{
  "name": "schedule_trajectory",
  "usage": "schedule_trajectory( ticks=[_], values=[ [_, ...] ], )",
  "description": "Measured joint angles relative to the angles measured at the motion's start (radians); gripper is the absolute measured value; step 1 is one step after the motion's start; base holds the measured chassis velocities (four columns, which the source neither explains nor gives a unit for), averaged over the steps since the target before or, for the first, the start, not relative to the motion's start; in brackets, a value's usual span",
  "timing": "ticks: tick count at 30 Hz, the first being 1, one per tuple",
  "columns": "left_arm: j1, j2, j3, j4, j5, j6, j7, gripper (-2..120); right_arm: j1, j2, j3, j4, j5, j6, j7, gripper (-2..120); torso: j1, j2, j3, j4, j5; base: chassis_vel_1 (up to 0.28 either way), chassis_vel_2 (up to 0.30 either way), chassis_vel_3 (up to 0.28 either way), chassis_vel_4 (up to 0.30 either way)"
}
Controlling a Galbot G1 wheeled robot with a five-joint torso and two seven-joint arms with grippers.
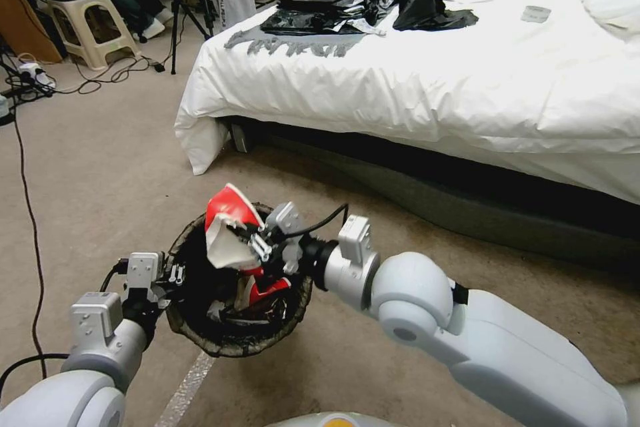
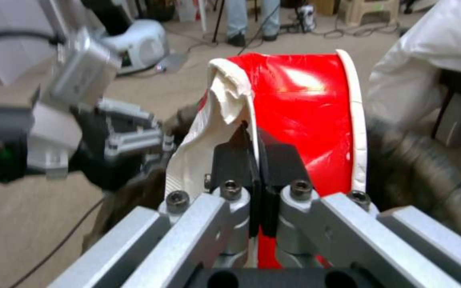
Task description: Pick up the trash bin, then pick up the garbage from the floor and place it into the trash bin.
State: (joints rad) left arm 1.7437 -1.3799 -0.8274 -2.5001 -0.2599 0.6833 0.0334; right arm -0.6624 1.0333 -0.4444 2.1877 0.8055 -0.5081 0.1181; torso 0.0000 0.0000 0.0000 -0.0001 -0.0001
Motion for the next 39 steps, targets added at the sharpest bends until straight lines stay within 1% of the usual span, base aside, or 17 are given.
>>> schedule_trajectory(
  ticks=[6, 9, 10, 12, 14, 15, 18, 19, 22, 23, 26, 27, 30, 31, 34, 36, 39],
  values=[
    [-0.003, 0.000, 0.000, 0.000, 0.000, 0.000, 0.000, 1, 0.000, 0.006, -0.032, -0.015, -0.031, -0.020, 0.018, 1, 0.000, 0.000, 0.000, 0.0001, 0.0000, 0.000, 0.000, 0.000, 0.000],
    [-0.005, 0.000, 0.002, 0.000, 0.000, 0.000, -0.003, 1, 0.000, 0.011, -0.060, -0.029, -0.049, -0.044, 0.060, 15, 0.000, 0.000, 0.000, 0.0001, 0.0001, 0.000, 0.000, 0.000, 0.000],
    [-0.005, 0.000, 0.003, 0.000, 0.000, 0.001, -0.004, 1, 0.001, 0.012, -0.064, -0.029, -0.049, -0.050, 0.072, 19, 0.000, 0.000, 0.000, 0.0001, 0.0001, 0.000, 0.000, 0.000, 0.000],
    [-0.005, 0.000, 0.003, 0.000, 0.000, 0.001, -0.004, 1, 0.002, 0.012, -0.067, -0.029, -0.048, -0.054, 0.080, 22, 0.000, 0.000, 0.000, 0.0001, 0.0001, 0.000, 0.000, 0.000, 0.000],
    [-0.005, -0.002, 0.006, 0.000, 0.000, 0.001, -0.005, 1, 0.008, 0.010, -0.076, -0.025, -0.029, -0.069, 0.117, 34, 0.000, 0.000, 0.000, 0.0001, 0.0001, 0.000, 0.000, 0.000, 0.000],
    [-0.005, -0.002, 0.006, 0.000, 0.000, 0.001, -0.005, 1, 0.008, 0.010, -0.076, -0.025, -0.029, -0.069, 0.117, 34, 0.000, 0.000, 0.000, 0.0001, 0.0001, 0.000, 0.000, 0.000, 0.000],
    [-0.004, -0.005, 0.008, 0.000, 0.000, 0.001, -0.005, 1, 0.012, 0.002, -0.077, -0.004, -0.012, -0.079, 0.142, 48, 0.000, 0.000, 0.000, 0.0001, 0.0001, 0.000, 0.000, 0.000, 0.000],
    [-0.004, -0.005, 0.008, 0.000, 0.000, 0.001, -0.005, 1, 0.012, 0.002, -0.077, -0.004, -0.012, -0.079, 0.142, 48, 0.000, 0.000, 0.000, 0.0001, 0.0001, 0.000, 0.000, 0.000, 0.000],
    [-0.003, -0.005, 0.008, 0.000, 0.004, 0.001, -0.005, 1, 0.008, -0.015, -0.053, 0.026, 0.000, -0.081, 0.152, 63, 0.000, 0.000, 0.000, 0.0002, 0.0001, 0.000, 0.000, 0.000, 0.000],
    [-0.003, -0.005, 0.008, 0.000, 0.004, 0.001, -0.005, 1, 0.008, -0.015, -0.053, 0.026, 0.000, -0.081, 0.152, 63, 0.000, 0.000, 0.000, 0.0002, 0.0001, 0.000, 0.000, 0.000, 0.000],
    [-0.002, -0.005, 0.008, 0.000, 0.009, 0.001, -0.005, 1, -0.013, -0.041, -0.011, 0.059, 0.002, -0.082, 0.152, 78, 0.000, 0.000, 0.000, 0.0000, 0.0002, 0.000, 0.000, 0.000, 0.000],
    [-0.002, -0.005, 0.008, 0.000, 0.009, 0.001, -0.005, 1, -0.013, -0.041, -0.011, 0.059, 0.002, -0.082, 0.152, 78, 0.000, 0.000, 0.000, 0.0000, 0.0002, 0.000, 0.000, 0.000, 0.000],
    [0.001, -0.005, 0.008, 0.000, 0.010, 0.001, -0.004, 1, -0.035, -0.060, 0.038, 0.089, 0.002, -0.081, 0.152, 92, 0.000, 0.000, 0.000, 0.0000, 0.0002, 0.000, 0.000, 0.000, 0.000],
    [0.001, -0.005, 0.008, 0.000, 0.010, 0.001, -0.004, 1, -0.035, -0.060, 0.038, 0.089, 0.002, -0.081, 0.152, 92, 0.000, 0.000, 0.000, 0.0000, 0.0002, 0.000, 0.000, 0.000, 0.000],
    [0.004, -0.005, 0.008, 0.000, 0.011, 0.001, -0.004, 1, -0.055, -0.078, 0.098, 0.126, 0.014, -0.081, 0.149, 100, 0.000, 0.000, 0.000, 0.0001, 0.0002, 0.000, 0.000, 0.000, 0.000],
    [0.004, -0.005, 0.008, 0.000, 0.011, 0.001, -0.004, 1, -0.058, -0.082, 0.109, 0.133, 0.017, -0.081, 0.148, 100, 0.000, 0.000, 0.000, 0.0000, 0.0002, 0.000, 0.000, 0.000, 0.000],
    [0.002, -0.005, 0.009, 0.000, 0.012, 0.000, -0.003, 1, -0.069, -0.099, 0.154, 0.156, 0.021, -0.075, 0.143, 100, 0.000, 0.000, 0.000, 0.0002, 0.0002, 0.000, 0.000, 0.000, 0.000]
  ],
)
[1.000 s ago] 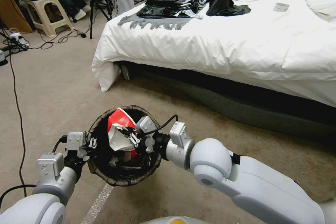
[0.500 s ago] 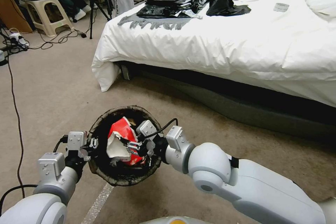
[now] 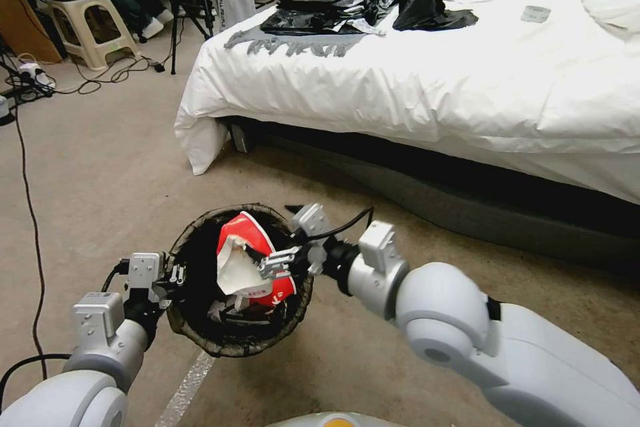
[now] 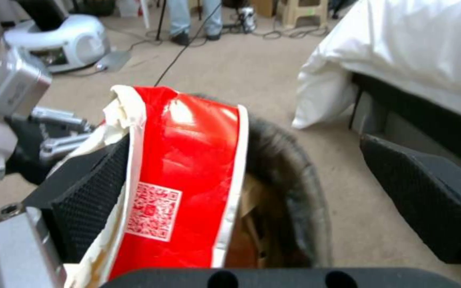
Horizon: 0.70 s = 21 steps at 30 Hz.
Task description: Pick up the trash bin, then pick up the garbage from the floor and place it into the trash bin.
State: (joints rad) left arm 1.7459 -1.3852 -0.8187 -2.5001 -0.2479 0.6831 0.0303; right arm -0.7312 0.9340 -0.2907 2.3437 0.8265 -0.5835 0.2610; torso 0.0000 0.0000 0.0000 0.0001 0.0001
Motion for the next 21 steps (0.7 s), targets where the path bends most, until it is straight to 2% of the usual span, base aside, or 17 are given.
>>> schedule_trajectory(
  ticks=[10, 21],
  values=[
    [-0.002, -0.001, 0.003, 0.000, 0.002, -0.001, 0.002, 1, -0.093, -0.044, 0.074, 0.066, -0.013, 0.035, 0.000, 100, 0.000, 0.000, 0.000, -0.0001, -0.0001, 0.000, 0.000, 0.000, 0.000],
    [-0.001, -0.005, 0.005, 0.000, 0.002, -0.001, 0.004, 1, -0.097, -0.029, 0.043, 0.034, -0.043, 0.042, -0.014, 100, 0.000, 0.000, 0.000, 0.0000, -0.0001, 0.000, 0.000, 0.000, 0.000]
  ],
)
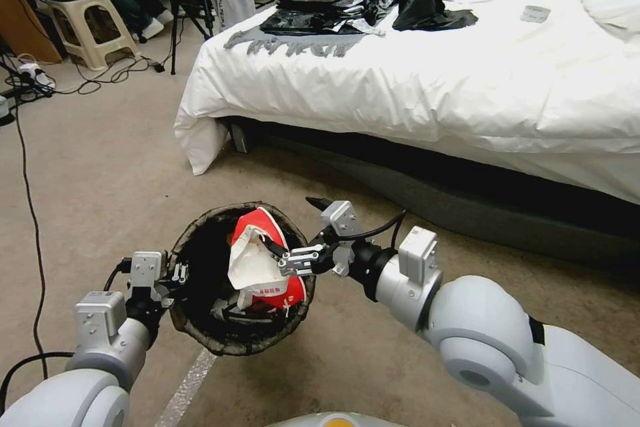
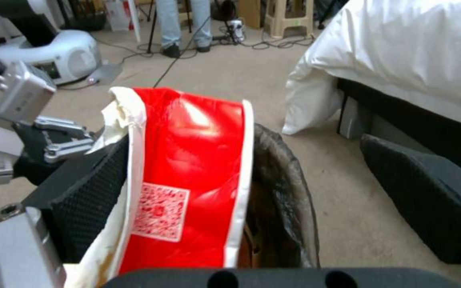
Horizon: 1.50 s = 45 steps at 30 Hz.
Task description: Pick up the trash bin, then pick up the garbage from the floor and place it into the trash bin.
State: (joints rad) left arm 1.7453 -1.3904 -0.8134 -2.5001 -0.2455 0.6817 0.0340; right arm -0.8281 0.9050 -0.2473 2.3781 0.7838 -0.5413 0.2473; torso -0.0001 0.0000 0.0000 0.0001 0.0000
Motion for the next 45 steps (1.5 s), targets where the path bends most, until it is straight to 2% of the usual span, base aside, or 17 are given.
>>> schedule_trajectory(
  ticks=[6, 11, 12, 13, 15, 16, 19, 20, 23, 28, 32, 37, 45],
  values=[
    [0.001, -0.001, -0.003, 0.000, 0.000, -0.001, 0.000, 1, 0.011, 0.012, -0.021, -0.029, 0.014, -0.008, -0.003, 100, 0.000, 0.000, 0.000, 0.0000, -0.0001, 0.000, 0.000, 0.000, 0.000],
    [-0.006, -0.004, -0.002, 0.000, 0.000, -0.002, 0.000, 1, 0.016, 0.025, -0.035, -0.058, 0.093, -0.067, 0.066, 100, 0.000, 0.000, 0.000, -0.0001, -0.0001, 0.000, 0.000, 0.000, 0.000],
    [-0.008, -0.005, -0.001, 0.000, 0.000, -0.002, 0.000, 1, 0.018, 0.033, -0.042, -0.062, 0.133, -0.086, 0.111, 100, 0.000, 0.000, 0.000, -0.0001, 0.0000, 0.000, 0.000, 0.000, 0.000],
    [-0.008, -0.005, -0.001, 0.000, 0.000, -0.002, 0.000, 1, 0.018, 0.033, -0.042, -0.062, 0.133, -0.086, 0.111, 100, 0.000, 0.000, 0.000, -0.0001, 0.0000, 0.000, 0.000, 0.000, 0.000],
    [-0.009, -0.005, -0.001, 0.000, 0.000, -0.002, 0.000, 1, 0.036, 0.050, -0.068, -0.062, 0.253, -0.120, 0.233, 100, 0.000, 0.000, 0.000, -0.0003, -0.0001, 0.000, 0.000, 0.000, 0.000],
    [-0.009, -0.005, -0.001, 0.000, 0.000, -0.002, 0.000, 1, 0.036, 0.050, -0.068, -0.062, 0.253, -0.120, 0.233, 100, 0.000, 0.000, 0.000, -0.0003, -0.0001, 0.000, 0.000, 0.000, 0.000],
    [-0.010, -0.004, -0.002, 0.000, -0.001, -0.003, 0.000, 1, 0.080, 0.085, -0.109, -0.062, 0.459, -0.159, 0.419, 100, 0.000, 0.000, 0.000, 0.0000, -0.0001, 0.000, 0.000, 0.000, 0.000],
    [-0.010, -0.004, -0.002, 0.000, -0.001, -0.003, 0.000, 1, 0.080, 0.085, -0.109, -0.062, 0.459, -0.159, 0.419, 100, 0.000, 0.000, 0.000, 0.0000, -0.0001, 0.000, 0.000, 0.000, 0.000],
    [-0.009, -0.003, -0.004, 0.000, -0.002, -0.003, 0.000, 1, 0.110, 0.110, -0.133, -0.075, 0.541, -0.165, 0.517, 100, 0.000, 0.000, 0.000, 0.0000, -0.0001, 0.000, 0.000, 0.000, 0.000],
    [-0.010, -0.003, -0.005, 0.000, -0.003, -0.004, 0.000, 1, 0.125, 0.124, -0.141, -0.081, 0.592, -0.170, 0.581, 100, 0.000, 0.000, 0.000, -0.0001, -0.0001, 0.000, 0.000, 0.000, 0.000],
    [-0.014, -0.003, -0.004, 0.000, -0.003, -0.005, 0.000, 1, 0.139, 0.145, -0.142, -0.076, 0.710, -0.171, 0.681, 100, 0.000, 0.000, 0.000, -0.0001, 0.0000, 0.000, 0.000, 0.000, 0.000],
    [-0.015, -0.003, -0.004, 0.000, -0.004, -0.005, 0.000, 1, 0.142, 0.143, -0.142, -0.077, 0.676, -0.164, 0.671, 100, 0.000, 0.000, 0.000, 0.0000, 0.0000, 0.000, 0.000, 0.000, 0.000],
    [-0.015, -0.003, -0.003, 0.000, -0.004, -0.006, 0.000, 1, 0.135, 0.108, -0.122, -0.054, 0.575, -0.144, 0.570, 100, 0.000, 0.000, 0.000, 0.0000, 0.0001, 0.000, 0.000, 0.000, 0.000]
  ],
)
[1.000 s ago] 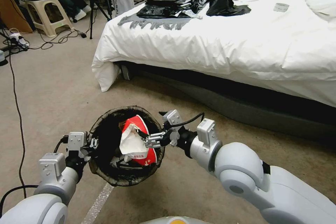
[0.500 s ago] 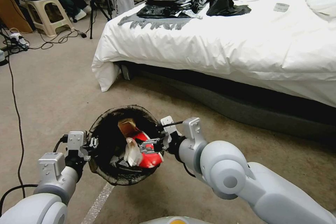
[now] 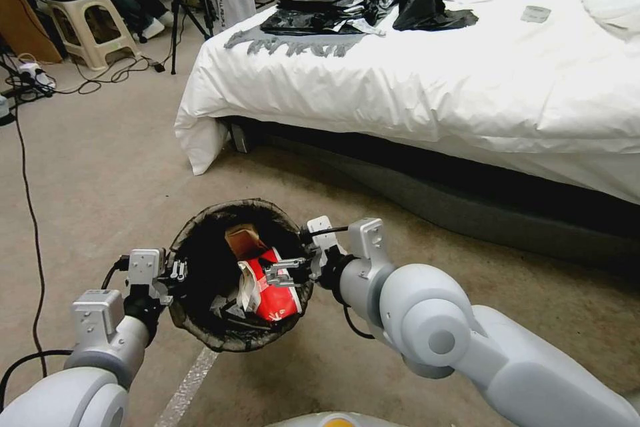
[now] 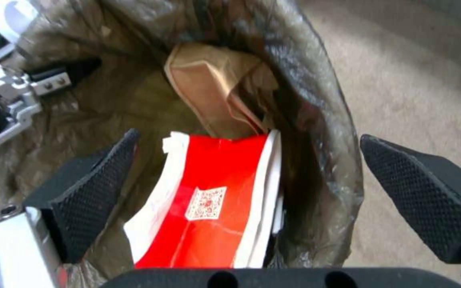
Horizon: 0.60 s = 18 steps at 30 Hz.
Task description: Pick up the trash bin, then pick up the garbage from the floor and place it into the trash bin.
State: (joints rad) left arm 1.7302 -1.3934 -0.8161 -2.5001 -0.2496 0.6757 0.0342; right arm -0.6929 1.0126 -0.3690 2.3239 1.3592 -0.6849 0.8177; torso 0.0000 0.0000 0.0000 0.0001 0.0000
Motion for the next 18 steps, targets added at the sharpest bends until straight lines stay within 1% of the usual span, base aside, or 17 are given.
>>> schedule_trajectory(
  ticks=[2, 4, 5, 6, 8, 9, 10, 12, 13, 14, 16, 17, 18],
  values=[
    [0.000, 0.000, 0.001, 0.000, 0.000, 0.000, 0.000, 1, -0.003, -0.006, 0.007, 0.008, -0.009, 0.003, -0.016, 100, 0.000, 0.000, 0.000, -0.0001, 0.0001, 0.000, 0.000, 0.000, 0.000],
    [0.001, 0.000, 0.001, 0.000, 0.001, -0.001, 0.000, 1, -0.009, -0.022, 0.021, 0.027, -0.041, 0.015, -0.060, 100, 0.000, 0.000, 0.000, -0.0001, 0.0000, 0.000, 0.000, 0.000, 0.000],
    [0.001, 0.000, 0.001, 0.000, 0.001, -0.001, 0.000, 1, -0.013, -0.036, 0.030, 0.041, -0.075, 0.028, -0.099, 100, 0.000, 0.000, 0.000, 0.0000, 0.0000, 0.000, 0.000, 0.000, 0.000],
    [0.001, 0.000, 0.001, 0.000, 0.001, -0.001, 0.000, 1, -0.013, -0.036, 0.030, 0.041, -0.075, 0.028, -0.099, 100, 0.000, 0.000, 0.000, 0.0000, 0.0000, 0.000, 0.000, 0.000, 0.000],
    [0.002, 0.000, 0.001, 0.000, 0.001, -0.001, 0.000, 1, -0.020, -0.056, 0.046, 0.063, -0.132, 0.049, -0.161, 100, 0.000, 0.000, 0.000, 0.0000, 0.0000, 0.000, 0.000, 0.000, 0.000],
    [0.002, 0.000, 0.001, 0.000, 0.001, -0.001, 0.000, 1, -0.032, -0.071, 0.061, 0.080, -0.186, 0.065, -0.203, 100, 0.000, 0.000, 0.000, 0.0001, 0.0000, 0.000, 0.000, 0.000, 0.000],
    [0.002, 0.000, 0.001, 0.000, 0.001, -0.001, 0.000, 1, -0.032, -0.071, 0.061, 0.080, -0.186, 0.065, -0.203, 100, 0.000, 0.000, 0.000, 0.0001, 0.0000, 0.000, 0.000, 0.000, 0.000],
    [0.003, 0.000, 0.001, 0.000, 0.001, -0.001, 0.000, 1, -0.062, -0.095, 0.084, 0.098, -0.277, 0.098, -0.265, 100, 0.000, 0.000, 0.000, 0.0000, 0.0000, 0.000, 0.000, 0.000, 0.000],
    [0.004, 0.000, 0.000, 0.000, 0.001, -0.001, 0.000, 1, -0.094, -0.111, 0.102, 0.106, -0.347, 0.130, -0.308, 100, 0.000, 0.000, 0.000, 0.0000, 0.0000, 0.000, 0.000, 0.000, 0.000],
    [0.004, 0.000, 0.000, 0.000, 0.001, -0.001, 0.000, 1, -0.094, -0.111, 0.102, 0.106, -0.347, 0.130, -0.308, 100, 0.000, 0.000, 0.000, 0.0000, 0.0000, 0.000, 0.000, 0.000, 0.000],
    [0.006, 0.000, -0.001, 0.000, 0.001, -0.001, 0.000, 1, -0.154, -0.134, 0.130, 0.114, -0.453, 0.202, -0.361, 100, 0.000, 0.000, 0.000, -0.0002, 0.0001, 0.000, 0.000, 0.000, 0.000],
    [0.008, 0.000, -0.001, 0.000, 0.001, -0.001, 0.000, 1, -0.187, -0.141, 0.153, 0.115, -0.498, 0.239, -0.388, 100, 0.000, 0.000, 0.000, 0.0003, 0.0000, 0.000, 0.000, 0.000, 0.000],
    [0.008, 0.000, -0.001, 0.000, 0.001, -0.001, 0.000, 1, -0.187, -0.141, 0.153, 0.115, -0.498, 0.239, -0.388, 100, 0.000, 0.000, 0.000, 0.0003, 0.0000, 0.000, 0.000, 0.000, 0.000]
  ],
)
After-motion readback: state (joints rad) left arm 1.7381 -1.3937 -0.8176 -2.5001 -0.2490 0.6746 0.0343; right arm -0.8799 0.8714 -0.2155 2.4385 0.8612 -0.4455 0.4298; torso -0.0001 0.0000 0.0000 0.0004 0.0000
